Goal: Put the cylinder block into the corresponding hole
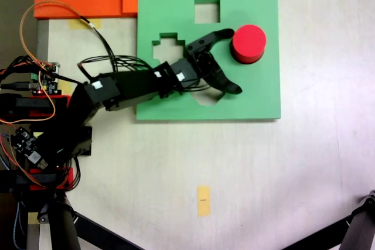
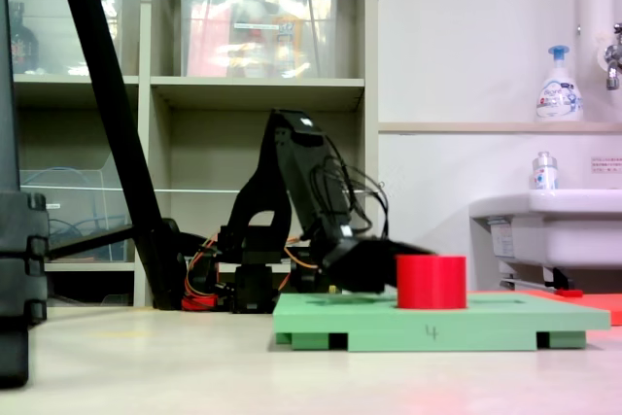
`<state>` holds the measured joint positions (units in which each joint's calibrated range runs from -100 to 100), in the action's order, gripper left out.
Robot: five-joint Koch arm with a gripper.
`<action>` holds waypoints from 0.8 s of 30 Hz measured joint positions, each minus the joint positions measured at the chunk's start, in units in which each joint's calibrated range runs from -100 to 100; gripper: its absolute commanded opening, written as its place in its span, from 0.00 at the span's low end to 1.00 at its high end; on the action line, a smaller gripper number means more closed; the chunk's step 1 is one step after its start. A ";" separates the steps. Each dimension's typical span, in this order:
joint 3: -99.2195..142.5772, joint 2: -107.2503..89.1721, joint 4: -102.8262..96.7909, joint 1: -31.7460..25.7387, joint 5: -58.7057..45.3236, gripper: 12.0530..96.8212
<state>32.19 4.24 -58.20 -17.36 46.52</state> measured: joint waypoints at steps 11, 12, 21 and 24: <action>15.58 -71.14 35.93 6.11 -13.92 0.40; 16.17 -76.47 39.35 7.18 -16.80 0.39; 38.31 -103.28 45.72 14.90 -44.93 0.38; 50.56 -103.28 45.91 15.43 -45.52 0.39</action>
<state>82.75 -99.04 -12.29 -1.93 1.00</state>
